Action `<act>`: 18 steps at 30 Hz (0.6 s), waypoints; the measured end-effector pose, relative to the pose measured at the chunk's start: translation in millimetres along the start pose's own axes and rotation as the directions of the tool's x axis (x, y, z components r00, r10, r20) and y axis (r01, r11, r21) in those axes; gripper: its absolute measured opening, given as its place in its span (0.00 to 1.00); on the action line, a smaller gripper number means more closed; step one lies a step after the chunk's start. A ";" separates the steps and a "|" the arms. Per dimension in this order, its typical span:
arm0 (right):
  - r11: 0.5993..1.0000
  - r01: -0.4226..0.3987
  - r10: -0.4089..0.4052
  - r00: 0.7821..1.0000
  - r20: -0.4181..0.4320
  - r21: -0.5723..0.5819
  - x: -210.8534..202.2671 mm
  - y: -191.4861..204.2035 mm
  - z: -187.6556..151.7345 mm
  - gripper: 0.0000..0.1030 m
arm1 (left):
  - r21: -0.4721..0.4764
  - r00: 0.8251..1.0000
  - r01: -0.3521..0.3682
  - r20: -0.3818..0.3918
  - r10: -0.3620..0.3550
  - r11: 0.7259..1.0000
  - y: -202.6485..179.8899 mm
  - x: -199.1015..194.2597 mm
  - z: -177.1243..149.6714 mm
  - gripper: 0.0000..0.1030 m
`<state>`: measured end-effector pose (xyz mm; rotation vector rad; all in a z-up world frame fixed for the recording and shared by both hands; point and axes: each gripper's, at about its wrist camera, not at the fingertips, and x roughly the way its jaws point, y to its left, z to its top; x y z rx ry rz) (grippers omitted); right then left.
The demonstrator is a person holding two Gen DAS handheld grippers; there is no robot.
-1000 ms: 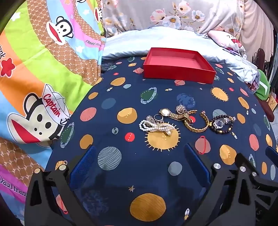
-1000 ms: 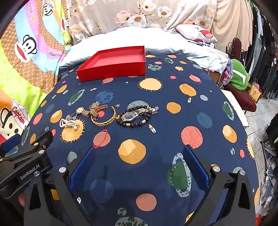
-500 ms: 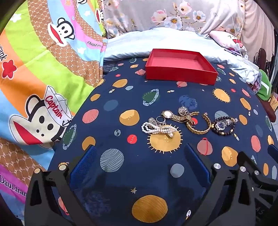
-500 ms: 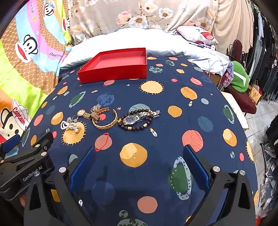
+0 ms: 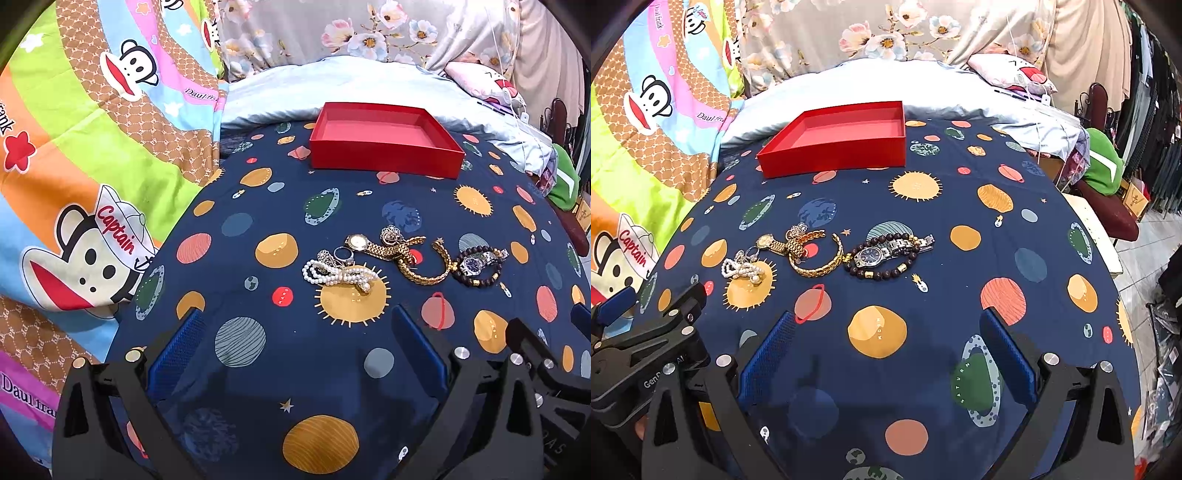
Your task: Organize jewelry
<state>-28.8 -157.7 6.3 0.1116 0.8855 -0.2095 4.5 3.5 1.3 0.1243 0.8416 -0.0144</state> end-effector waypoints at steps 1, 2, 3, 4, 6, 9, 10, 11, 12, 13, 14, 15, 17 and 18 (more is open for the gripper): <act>1.000 -0.002 0.002 1.000 -0.001 -0.001 0.4 0.1 0.4 0.95 | -0.002 1.000 0.000 -0.002 0.000 1.000 0.5 0.2 0.3 0.95; 1.000 -0.002 0.002 1.000 -0.001 -0.002 0.9 0.8 0.1 0.95 | -0.002 1.000 0.000 -0.005 0.000 1.000 0.8 2.1 -0.4 0.95; 1.000 -0.003 0.003 1.000 -0.002 -0.003 1.4 1.0 0.5 0.95 | -0.004 1.000 0.000 -0.007 0.000 1.000 1.2 2.8 -0.8 0.95; 1.000 -0.005 0.005 1.000 -0.004 -0.005 2.5 1.2 0.7 0.95 | -0.005 1.000 -0.001 -0.010 0.001 1.000 1.5 3.4 -0.7 0.95; 1.000 -0.008 0.008 1.000 -0.007 -0.007 4.8 2.1 0.3 0.95 | -0.007 1.000 -0.002 -0.013 0.002 1.000 2.6 5.5 -0.6 0.95; 1.000 -0.008 0.008 1.000 -0.012 -0.012 6.9 3.6 0.5 0.95 | -0.011 1.000 -0.003 -0.018 0.003 1.000 4.1 8.2 0.2 0.95; 1.000 -0.008 0.008 1.000 -0.012 -0.015 7.3 4.2 1.1 0.95 | -0.012 1.000 -0.003 -0.018 0.002 1.000 4.6 9.0 0.7 0.95; 1.000 -0.008 0.008 1.000 -0.012 -0.018 7.4 4.9 1.8 0.95 | -0.014 1.000 -0.003 -0.019 0.003 1.000 5.0 9.8 1.4 0.95; 1.000 -0.007 0.007 1.000 -0.011 -0.022 7.6 5.4 2.5 0.95 | -0.015 1.000 -0.002 -0.020 0.002 1.000 5.3 10.6 2.3 0.95; 1.000 -0.006 0.006 1.000 -0.010 -0.026 7.6 5.8 3.0 0.95 | -0.016 1.000 -0.002 -0.020 0.001 1.000 5.6 11.4 3.1 0.95; 1.000 -0.004 0.004 1.000 -0.009 -0.028 7.4 6.1 3.7 0.95 | -0.018 1.000 0.000 -0.021 0.000 1.000 5.7 12.3 3.9 0.95; 1.000 -0.002 0.002 1.000 -0.010 -0.030 7.8 6.3 4.3 0.95 | -0.018 1.000 0.001 -0.021 -0.001 1.000 5.8 13.0 4.7 0.95; 1.000 0.001 -0.001 1.000 -0.010 -0.031 7.7 7.8 5.7 0.95 | -0.016 1.000 0.004 -0.022 -0.005 1.000 4.4 14.2 4.4 0.95; 0.999 0.004 -0.004 1.000 -0.009 -0.032 7.4 7.9 5.6 0.95 | -0.016 1.000 0.006 -0.023 -0.006 1.000 4.4 14.7 4.5 0.95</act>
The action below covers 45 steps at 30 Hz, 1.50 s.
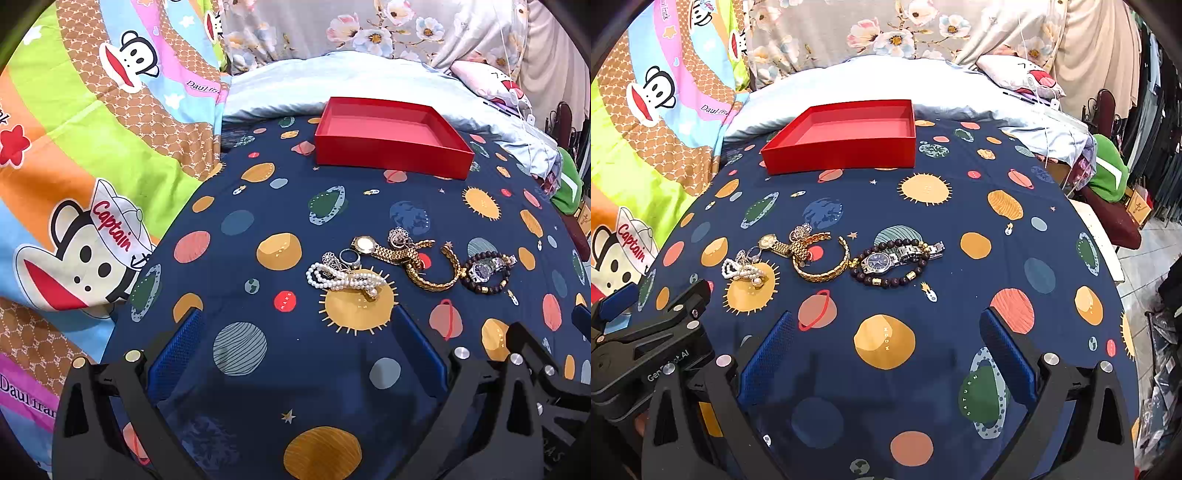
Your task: Organize jewelry
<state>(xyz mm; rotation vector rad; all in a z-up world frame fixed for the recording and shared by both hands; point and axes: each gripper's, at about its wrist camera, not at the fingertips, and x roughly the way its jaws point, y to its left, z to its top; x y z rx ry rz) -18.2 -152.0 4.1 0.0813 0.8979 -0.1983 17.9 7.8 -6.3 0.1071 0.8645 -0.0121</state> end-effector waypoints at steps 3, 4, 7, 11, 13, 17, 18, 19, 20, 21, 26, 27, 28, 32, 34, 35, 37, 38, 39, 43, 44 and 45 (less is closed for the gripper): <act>1.000 0.003 -0.003 1.000 -0.001 0.001 -0.8 -0.3 -0.8 0.95 | 0.001 1.000 0.005 -0.003 -0.005 1.000 0.0 0.5 -0.6 0.95; 1.000 0.003 -0.003 1.000 -0.001 0.003 -1.5 -0.8 -0.8 0.95 | 0.001 1.000 0.006 -0.002 -0.006 1.000 -0.6 0.4 -0.1 0.95; 1.000 0.006 -0.006 1.000 0.005 0.005 -3.8 -1.4 -0.9 0.95 | 0.002 1.000 0.008 0.005 -0.008 1.000 -1.8 -1.2 0.7 0.95; 1.000 0.008 -0.008 1.000 0.012 0.005 -5.5 -2.8 -0.3 0.95 | 0.005 1.000 0.009 0.006 -0.009 1.000 -4.4 -1.2 1.7 0.95; 1.000 0.007 -0.007 1.000 0.010 0.006 -5.1 -3.0 -0.1 0.95 | 0.006 1.000 0.008 0.002 -0.008 1.000 -5.0 -0.3 1.7 0.95; 1.000 0.001 -0.001 1.000 0.001 0.009 -2.5 -4.0 -0.1 0.95 | 0.008 1.000 0.009 -0.003 -0.008 1.000 -6.2 1.1 2.3 0.95; 1.000 -0.001 0.001 1.000 0.000 0.009 -1.7 -4.2 0.5 0.95 | 0.008 1.000 0.009 -0.004 -0.009 1.000 -6.2 1.5 2.7 0.95; 1.000 -0.001 0.001 1.000 0.000 0.008 -1.0 -4.0 1.0 0.95 | 0.007 1.000 0.009 -0.004 -0.009 1.000 -5.9 3.0 3.0 0.95; 1.000 -0.001 0.001 1.000 0.000 0.007 -0.2 -3.6 1.3 0.95 | 0.007 1.000 0.007 -0.005 -0.007 1.000 -6.0 3.5 3.3 0.95; 1.000 -0.002 0.002 1.000 -0.002 0.006 0.7 -3.5 1.6 0.95 | 0.008 1.000 0.006 -0.006 -0.006 1.000 -6.1 4.1 3.4 0.95; 1.000 -0.004 0.004 1.000 -0.007 -0.001 4.2 -1.3 3.2 0.95 | 0.006 1.000 0.003 -0.012 -0.003 1.000 -6.2 6.8 4.1 0.95; 1.000 -0.004 0.004 1.000 -0.007 -0.001 4.5 -1.2 3.2 0.95 | 0.007 1.000 0.003 -0.014 -0.003 1.000 -5.6 8.0 4.9 0.95; 1.000 -0.004 0.004 1.000 -0.007 -0.001 4.7 -1.3 3.3 0.95 | 0.007 1.000 0.005 -0.013 -0.005 1.000 -5.7 8.4 5.0 0.95; 1.000 -0.004 0.004 1.000 -0.009 0.001 5.8 -1.3 3.0 0.95 | 0.009 1.000 0.008 -0.013 -0.008 1.000 -6.0 9.8 5.3 0.95; 1.000 -0.004 0.004 1.000 -0.009 0.002 6.2 -1.3 3.0 0.95 | 0.010 1.000 0.006 -0.014 -0.006 1.000 -6.1 9.7 5.3 0.95; 1.000 -0.005 0.005 1.000 -0.010 0.002 6.6 -1.3 2.9 0.95 | 0.011 1.000 0.006 -0.014 -0.006 1.000 -6.1 9.8 5.3 0.95; 1.000 -0.005 0.005 1.000 -0.012 0.003 7.4 -1.8 2.9 0.95 | 0.013 1.000 0.005 -0.014 -0.005 1.000 -6.7 10.4 5.1 0.95; 1.000 -0.005 0.005 1.000 -0.013 0.004 7.9 -1.7 2.9 0.95 | 0.011 1.000 0.006 -0.014 -0.006 1.000 -6.7 10.2 5.0 0.95; 1.000 -0.005 0.005 1.000 -0.012 0.003 7.6 -1.8 2.8 0.95 | 0.012 1.000 0.005 -0.014 -0.005 1.000 -6.8 10.2 5.0 0.95; 1.000 -0.006 0.006 1.000 -0.014 0.004 8.7 -1.8 2.8 0.95 | 0.014 1.000 0.007 -0.017 -0.007 1.000 -8.9 13.4 4.8 0.95; 1.000 -0.007 0.007 1.000 -0.013 0.004 8.7 -2.0 2.8 0.95 | 0.014 1.000 0.007 -0.017 -0.007 1.000 -9.0 14.0 4.7 0.95; 1.000 -0.008 0.008 1.000 -0.014 0.004 9.3 -1.8 2.6 0.95 | 0.015 1.000 0.007 -0.017 -0.007 1.000 -9.2 14.4 4.8 0.95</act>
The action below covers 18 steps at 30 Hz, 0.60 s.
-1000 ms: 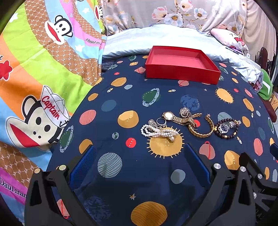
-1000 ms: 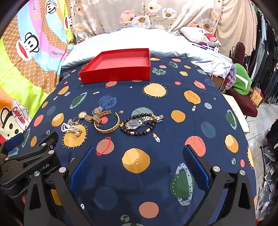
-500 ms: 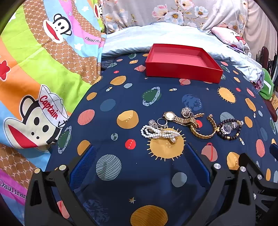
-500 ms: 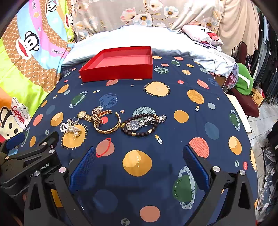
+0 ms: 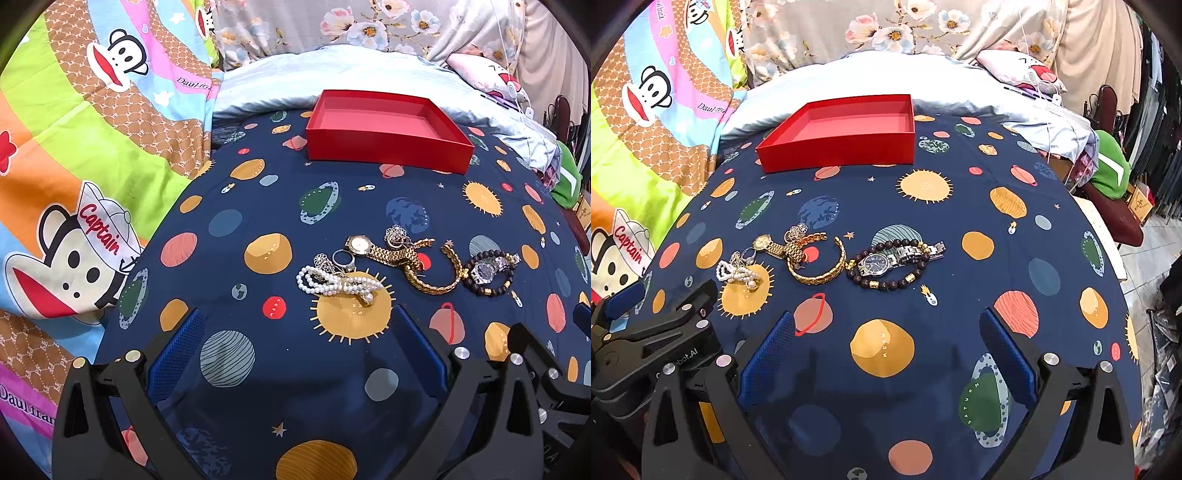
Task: Organize jewelry
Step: 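Lower the left tool onto the pearl necklace and close it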
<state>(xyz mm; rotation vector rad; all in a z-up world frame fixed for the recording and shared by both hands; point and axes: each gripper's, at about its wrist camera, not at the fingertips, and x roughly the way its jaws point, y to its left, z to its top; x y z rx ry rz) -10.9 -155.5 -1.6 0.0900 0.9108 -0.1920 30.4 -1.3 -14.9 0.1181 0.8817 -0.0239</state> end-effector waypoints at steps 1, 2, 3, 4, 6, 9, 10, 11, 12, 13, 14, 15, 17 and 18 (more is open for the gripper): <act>1.000 0.001 -0.001 1.000 0.000 0.000 -0.5 0.0 0.2 0.95 | -0.001 1.000 0.001 0.000 -0.001 1.000 0.1 -0.2 0.1 0.95; 1.000 0.001 -0.001 1.000 0.000 0.000 -0.8 0.1 0.3 0.95 | -0.002 1.000 0.003 0.000 -0.003 1.000 0.2 0.6 0.0 0.95; 1.000 -0.002 0.002 1.000 -0.001 -0.001 0.0 0.4 0.1 0.95 | -0.003 1.000 0.003 -0.001 -0.003 1.000 0.2 0.7 0.2 0.95; 1.000 -0.005 0.005 1.000 -0.002 -0.001 1.4 0.4 -0.6 0.95 | -0.005 1.000 0.006 -0.002 -0.006 1.000 0.6 1.7 0.3 0.95; 1.000 -0.012 0.012 1.000 -0.005 -0.008 4.2 2.5 -0.9 0.95 | -0.013 1.000 0.012 -0.007 -0.012 1.000 2.5 4.4 1.2 0.95; 1.000 -0.022 0.022 1.000 -0.010 -0.018 8.7 5.7 0.9 0.95 | -0.035 1.000 0.025 -0.013 -0.025 0.999 8.3 9.2 2.5 0.95; 0.999 -0.027 0.027 1.000 -0.011 -0.022 10.1 6.7 1.3 0.95 | -0.042 0.999 0.030 -0.012 -0.030 0.999 10.7 10.3 2.7 0.95; 0.999 -0.030 0.030 0.999 -0.012 -0.024 11.6 7.3 1.6 0.95 | -0.049 0.999 0.033 -0.011 -0.034 0.998 13.3 11.7 3.4 0.95; 0.999 -0.033 0.033 0.999 -0.015 -0.024 13.2 7.8 2.2 0.95 | -0.055 0.999 0.035 -0.010 -0.035 0.998 15.7 12.7 3.8 0.95; 0.999 -0.035 0.035 0.999 -0.018 -0.025 14.2 7.9 3.1 0.95 | -0.062 0.999 0.036 -0.008 -0.037 0.997 18.4 13.9 4.5 0.95; 0.999 -0.038 0.037 0.999 -0.022 -0.024 16.0 8.1 3.4 0.95 | -0.070 0.999 0.034 -0.006 -0.034 0.997 21.0 14.9 5.1 0.95; 0.999 -0.040 0.040 0.999 -0.027 -0.024 17.7 8.4 3.7 0.95 | -0.076 1.000 0.029 -0.003 -0.029 0.997 23.3 15.9 5.5 0.95; 0.999 -0.043 0.042 0.998 -0.036 -0.021 20.8 7.9 4.7 0.95 | -0.088 1.000 0.021 -0.004 -0.021 0.996 27.9 19.0 6.2 0.95; 0.999 -0.043 0.043 0.998 -0.041 -0.018 22.7 7.4 5.0 0.95 | -0.095 1.000 0.021 -0.010 -0.022 0.995 29.9 21.1 6.6 0.95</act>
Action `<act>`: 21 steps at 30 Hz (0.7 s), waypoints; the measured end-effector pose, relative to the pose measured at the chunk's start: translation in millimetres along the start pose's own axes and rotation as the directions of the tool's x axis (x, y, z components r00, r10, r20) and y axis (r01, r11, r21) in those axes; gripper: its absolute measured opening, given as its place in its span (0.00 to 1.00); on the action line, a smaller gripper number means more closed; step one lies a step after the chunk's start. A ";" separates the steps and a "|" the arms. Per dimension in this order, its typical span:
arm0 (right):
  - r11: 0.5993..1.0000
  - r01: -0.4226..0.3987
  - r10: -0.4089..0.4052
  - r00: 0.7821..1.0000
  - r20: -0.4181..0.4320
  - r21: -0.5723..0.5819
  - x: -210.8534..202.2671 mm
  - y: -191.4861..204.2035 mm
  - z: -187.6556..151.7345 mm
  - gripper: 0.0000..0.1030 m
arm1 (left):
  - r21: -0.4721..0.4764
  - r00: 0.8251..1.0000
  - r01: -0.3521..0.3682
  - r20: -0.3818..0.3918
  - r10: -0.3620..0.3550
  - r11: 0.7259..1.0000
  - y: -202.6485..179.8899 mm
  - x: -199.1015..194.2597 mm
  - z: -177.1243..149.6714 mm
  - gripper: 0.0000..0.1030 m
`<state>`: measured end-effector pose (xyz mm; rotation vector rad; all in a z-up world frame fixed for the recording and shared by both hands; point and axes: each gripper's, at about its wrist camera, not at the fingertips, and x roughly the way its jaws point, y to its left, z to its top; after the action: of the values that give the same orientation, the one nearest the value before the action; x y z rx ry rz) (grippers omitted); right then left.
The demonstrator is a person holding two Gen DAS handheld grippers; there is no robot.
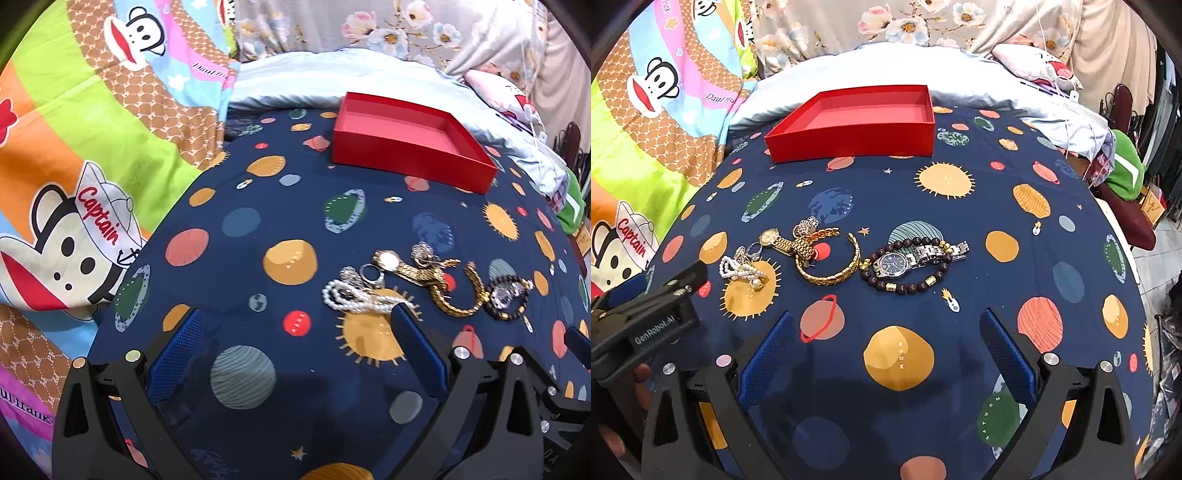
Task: Organize jewelry
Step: 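Lower the left tool onto the pearl necklace and close it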
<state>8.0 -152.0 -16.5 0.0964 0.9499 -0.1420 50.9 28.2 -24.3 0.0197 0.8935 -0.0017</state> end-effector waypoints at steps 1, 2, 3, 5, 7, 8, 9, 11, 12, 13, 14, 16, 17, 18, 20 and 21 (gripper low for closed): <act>1.000 0.000 0.000 1.000 -0.005 0.002 1.0 -0.9 0.4 0.95 | -0.006 1.000 0.003 -0.006 -0.003 1.000 2.0 1.8 1.0 0.95; 1.000 0.000 0.000 1.000 -0.008 0.005 2.7 -1.4 0.6 0.95 | -0.010 1.000 0.009 -0.013 -0.009 1.000 3.2 3.8 1.6 0.95; 1.000 0.002 -0.001 1.000 -0.012 0.006 4.2 -2.1 0.9 0.95 | -0.012 0.999 0.024 -0.026 -0.024 1.000 3.8 6.9 2.3 0.95; 1.000 0.004 -0.003 1.000 -0.018 0.012 7.1 -3.9 1.6 0.95 | -0.016 0.998 0.048 -0.047 -0.049 0.999 5.7 11.5 3.3 0.95; 1.000 0.008 -0.008 1.000 -0.022 0.020 9.5 -7.1 2.3 0.95 | -0.023 0.996 0.061 -0.062 -0.062 0.998 5.8 15.6 4.0 0.95; 1.000 0.011 -0.010 1.000 -0.024 0.024 10.7 -9.2 3.1 0.95 | -0.023 0.996 0.064 -0.066 -0.066 0.998 4.8 16.9 4.1 0.95; 0.999 0.014 -0.013 1.000 -0.028 0.033 12.3 -12.0 3.4 0.95 | -0.022 0.995 0.070 -0.074 -0.071 0.997 2.6 18.7 5.6 0.95; 0.999 0.019 -0.018 0.999 -0.036 0.049 15.1 -16.7 4.4 0.95 | -0.015 0.994 0.077 -0.080 -0.078 0.997 -4.3 20.8 8.9 0.95; 0.998 0.021 -0.019 0.999 -0.039 0.057 16.2 -19.1 4.9 0.95 | -0.009 0.994 0.077 -0.080 -0.077 0.997 -8.3 22.0 10.9 0.95; 0.998 0.022 -0.019 0.999 -0.041 0.061 17.3 -20.2 6.1 0.95 | -0.001 0.994 0.075 -0.081 -0.075 0.997 -13.5 23.9 13.5 0.95; 0.998 0.023 -0.020 0.999 -0.042 0.065 18.1 -21.4 6.7 0.95 | 0.006 0.994 0.069 -0.082 -0.068 0.998 -18.4 26.5 16.1 0.95; 0.997 0.025 -0.022 0.999 -0.042 0.068 18.4 -23.1 7.6 0.95 | 0.016 0.994 0.055 -0.100 -0.053 0.998 -28.5 35.2 20.5 0.95; 0.997 0.025 -0.023 0.999 -0.040 0.068 18.1 -23.6 8.1 0.95 | 0.018 0.993 0.050 -0.112 -0.048 0.999 -31.5 39.4 21.4 0.95; 0.997 0.027 -0.024 0.999 -0.039 0.067 17.9 -23.9 8.5 0.95 | 0.018 0.991 0.041 -0.129 -0.039 0.999 -34.1 45.2 21.7 0.95; 0.997 0.028 -0.026 0.999 -0.035 0.066 17.6 -24.7 8.6 0.95 | 0.012 0.986 0.031 -0.167 -0.028 0.999 -34.1 55.4 19.4 0.95; 0.997 0.029 -0.026 0.999 -0.035 0.066 17.7 -24.9 9.3 0.95 | 0.002 0.981 0.029 -0.191 -0.028 1.000 -31.4 60.5 17.1 0.95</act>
<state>21.6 -179.2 -26.1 0.1471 0.9809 -0.1977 101.8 -3.1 -61.2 0.0116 1.0862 -0.0295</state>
